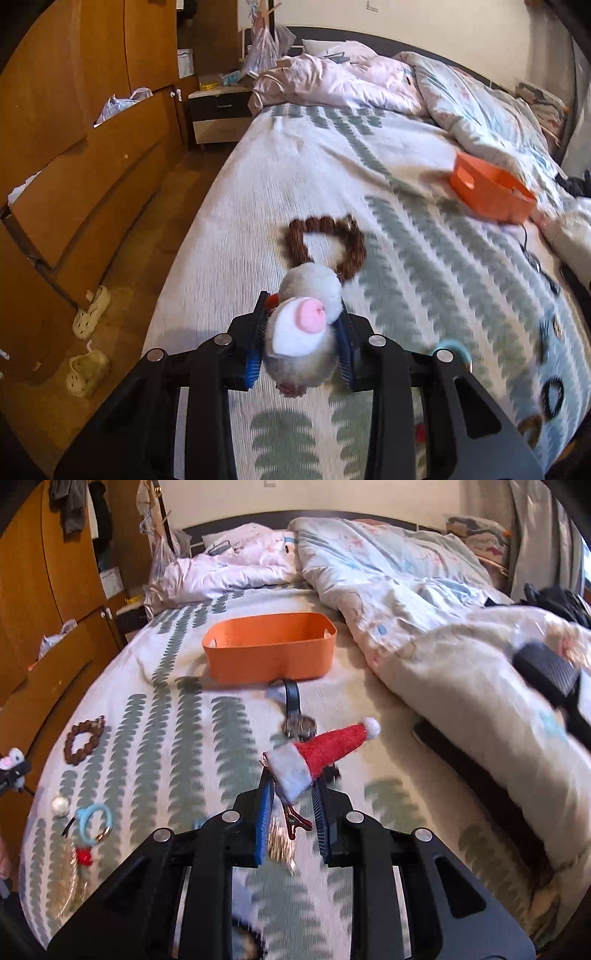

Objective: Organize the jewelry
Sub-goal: 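Set the bunny by the bracelet with left tool while right sets clip by watch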

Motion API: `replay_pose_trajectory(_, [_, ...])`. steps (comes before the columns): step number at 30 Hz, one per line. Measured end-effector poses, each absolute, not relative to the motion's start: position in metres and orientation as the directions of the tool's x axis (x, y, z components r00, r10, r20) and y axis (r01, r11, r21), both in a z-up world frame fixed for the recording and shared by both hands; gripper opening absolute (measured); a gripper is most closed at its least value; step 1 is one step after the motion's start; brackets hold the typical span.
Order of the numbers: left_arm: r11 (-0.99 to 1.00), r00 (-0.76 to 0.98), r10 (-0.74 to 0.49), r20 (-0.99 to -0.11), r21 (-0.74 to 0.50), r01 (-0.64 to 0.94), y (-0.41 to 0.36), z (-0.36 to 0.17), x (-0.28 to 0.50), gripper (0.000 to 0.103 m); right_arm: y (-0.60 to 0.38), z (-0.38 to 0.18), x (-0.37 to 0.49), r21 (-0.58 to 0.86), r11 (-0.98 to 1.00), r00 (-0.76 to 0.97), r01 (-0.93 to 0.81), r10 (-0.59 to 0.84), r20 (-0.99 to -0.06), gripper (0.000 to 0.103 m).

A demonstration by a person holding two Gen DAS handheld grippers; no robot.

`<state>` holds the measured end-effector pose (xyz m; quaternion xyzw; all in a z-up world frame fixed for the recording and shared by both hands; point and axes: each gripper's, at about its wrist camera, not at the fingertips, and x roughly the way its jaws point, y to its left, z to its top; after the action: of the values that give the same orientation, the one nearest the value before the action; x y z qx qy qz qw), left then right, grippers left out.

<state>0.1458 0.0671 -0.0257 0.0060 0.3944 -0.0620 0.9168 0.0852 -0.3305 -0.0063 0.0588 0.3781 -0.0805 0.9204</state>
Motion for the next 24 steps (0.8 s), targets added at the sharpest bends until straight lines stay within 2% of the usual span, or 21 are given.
replay_pose_trajectory(12, [0.992,0.629,-0.115,-0.769,-0.051,0.118,0.050,-0.040,0.216,0.033,-0.352,-0.026,0.170,0.022,0.983,0.650,0.183,-0.104,-0.752,0.022])
replay_pose_trajectory(17, [0.993,0.597,-0.108,-0.795,-0.051,0.111,0.045,-0.054,0.220,0.034,-0.357,-0.041,0.180,0.039,0.983,0.628,0.181,-0.085,-0.774,0.022])
replay_pose_trajectory(24, [0.998,0.568,-0.066,-0.821,-0.067,0.020,0.067,-0.067,0.217,0.034,-0.371,-0.053,0.173,0.032,0.979,0.606,0.201,-0.099,-0.789,0.022])
